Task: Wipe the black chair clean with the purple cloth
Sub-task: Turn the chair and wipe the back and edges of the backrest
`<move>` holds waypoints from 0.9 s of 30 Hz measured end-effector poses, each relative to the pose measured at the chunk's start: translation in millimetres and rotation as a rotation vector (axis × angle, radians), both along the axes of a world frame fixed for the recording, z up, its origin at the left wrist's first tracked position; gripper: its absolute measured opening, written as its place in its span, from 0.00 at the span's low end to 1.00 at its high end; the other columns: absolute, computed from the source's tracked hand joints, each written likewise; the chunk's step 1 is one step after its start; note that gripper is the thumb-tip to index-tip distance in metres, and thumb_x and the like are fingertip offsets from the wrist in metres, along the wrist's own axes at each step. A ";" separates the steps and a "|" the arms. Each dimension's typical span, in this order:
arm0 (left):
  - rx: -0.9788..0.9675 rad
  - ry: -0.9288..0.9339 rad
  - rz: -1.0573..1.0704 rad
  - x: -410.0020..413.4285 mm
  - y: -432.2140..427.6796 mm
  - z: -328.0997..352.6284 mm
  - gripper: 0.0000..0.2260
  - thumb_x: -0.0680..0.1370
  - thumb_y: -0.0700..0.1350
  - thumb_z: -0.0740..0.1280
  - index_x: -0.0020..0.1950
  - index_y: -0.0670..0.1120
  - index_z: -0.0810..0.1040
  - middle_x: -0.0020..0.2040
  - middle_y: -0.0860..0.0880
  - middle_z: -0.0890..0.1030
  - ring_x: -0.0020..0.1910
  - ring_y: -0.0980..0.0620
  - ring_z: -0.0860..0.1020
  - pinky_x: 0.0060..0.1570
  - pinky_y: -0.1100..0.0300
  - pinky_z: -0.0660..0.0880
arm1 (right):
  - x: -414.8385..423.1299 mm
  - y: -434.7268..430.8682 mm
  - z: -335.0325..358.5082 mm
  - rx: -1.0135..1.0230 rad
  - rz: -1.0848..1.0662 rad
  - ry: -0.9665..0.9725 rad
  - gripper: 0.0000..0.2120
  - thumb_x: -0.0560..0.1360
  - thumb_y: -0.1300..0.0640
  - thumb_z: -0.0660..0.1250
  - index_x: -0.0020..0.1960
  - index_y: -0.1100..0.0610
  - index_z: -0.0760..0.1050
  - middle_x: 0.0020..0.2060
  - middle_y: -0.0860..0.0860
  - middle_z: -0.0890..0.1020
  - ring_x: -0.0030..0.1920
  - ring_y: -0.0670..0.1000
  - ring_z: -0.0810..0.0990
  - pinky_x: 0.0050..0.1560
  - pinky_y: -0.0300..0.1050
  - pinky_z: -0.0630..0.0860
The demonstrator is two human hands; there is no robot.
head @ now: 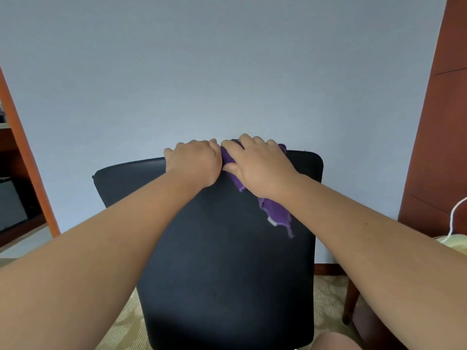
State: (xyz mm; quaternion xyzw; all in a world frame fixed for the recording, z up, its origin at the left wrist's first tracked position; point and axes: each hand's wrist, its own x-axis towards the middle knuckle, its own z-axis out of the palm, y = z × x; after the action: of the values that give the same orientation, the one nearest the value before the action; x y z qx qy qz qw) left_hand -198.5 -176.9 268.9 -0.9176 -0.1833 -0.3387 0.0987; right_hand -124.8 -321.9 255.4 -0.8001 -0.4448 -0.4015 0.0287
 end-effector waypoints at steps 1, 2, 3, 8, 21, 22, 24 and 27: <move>-0.011 -0.013 -0.036 -0.2 1.4 0.0 0.04 0.78 0.42 0.53 0.43 0.46 0.61 0.33 0.49 0.64 0.38 0.43 0.69 0.39 0.51 0.64 | 2.7 -3.7 2.2 -0.014 0.026 0.003 0.24 0.81 0.38 0.54 0.72 0.51 0.65 0.58 0.53 0.75 0.54 0.57 0.75 0.52 0.53 0.71; -0.029 -0.009 -0.067 -2.1 3.1 0.1 0.04 0.78 0.43 0.53 0.44 0.46 0.61 0.34 0.49 0.65 0.38 0.43 0.70 0.38 0.53 0.64 | 7.2 -11.3 4.7 -0.035 0.063 0.014 0.25 0.81 0.38 0.56 0.73 0.50 0.64 0.58 0.52 0.75 0.54 0.57 0.76 0.52 0.53 0.72; -0.042 -0.009 -0.096 -4.6 6.2 0.8 0.05 0.79 0.44 0.52 0.44 0.45 0.61 0.35 0.49 0.67 0.38 0.43 0.70 0.36 0.54 0.64 | 13.0 -21.5 7.0 -0.062 0.100 0.029 0.26 0.80 0.39 0.57 0.73 0.50 0.63 0.57 0.52 0.75 0.53 0.57 0.76 0.53 0.53 0.72; -0.191 0.063 -0.011 -31.4 39.9 8.7 0.25 0.80 0.60 0.42 0.41 0.49 0.73 0.41 0.49 0.76 0.43 0.43 0.75 0.43 0.53 0.71 | 52.1 -83.1 5.9 -0.093 0.135 0.177 0.28 0.79 0.42 0.64 0.75 0.43 0.57 0.59 0.50 0.73 0.55 0.55 0.76 0.56 0.50 0.71; -0.381 0.094 0.167 -71.4 92.0 2.0 0.33 0.75 0.70 0.39 0.39 0.49 0.74 0.38 0.50 0.73 0.38 0.49 0.72 0.42 0.53 0.67 | 59.4 -55.1 17.1 -0.063 0.134 0.182 0.35 0.66 0.20 0.56 0.65 0.40 0.67 0.52 0.41 0.76 0.49 0.49 0.77 0.44 0.47 0.70; -0.360 0.097 0.175 -68.8 87.3 2.0 0.32 0.76 0.68 0.39 0.38 0.48 0.73 0.38 0.49 0.73 0.38 0.49 0.72 0.42 0.53 0.67 | 50.0 -42.9 18.7 -0.071 0.163 0.157 0.35 0.66 0.20 0.56 0.65 0.40 0.68 0.51 0.41 0.77 0.48 0.49 0.78 0.43 0.47 0.70; -0.345 0.123 0.168 -61.3 74.7 2.6 0.30 0.78 0.65 0.39 0.39 0.46 0.71 0.37 0.48 0.73 0.38 0.49 0.72 0.43 0.53 0.67 | 27.2 -10.0 21.1 -0.108 0.218 0.090 0.35 0.66 0.21 0.57 0.63 0.43 0.70 0.49 0.42 0.77 0.45 0.50 0.78 0.41 0.47 0.70; -0.320 0.123 0.091 -50.4 50.3 2.3 0.17 0.81 0.55 0.45 0.42 0.46 0.65 0.40 0.46 0.73 0.42 0.43 0.72 0.45 0.52 0.69 | -12.4 45.6 20.7 -0.180 0.279 0.015 0.32 0.65 0.21 0.61 0.51 0.48 0.70 0.40 0.43 0.74 0.37 0.50 0.73 0.35 0.46 0.67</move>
State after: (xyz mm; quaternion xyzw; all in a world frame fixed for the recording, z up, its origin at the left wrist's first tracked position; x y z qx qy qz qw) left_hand -249.0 -126.6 271.2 -0.9314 -0.2698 -0.2434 -0.0225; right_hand -137.2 -276.3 276.0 -0.7328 -0.5856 -0.3461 0.0158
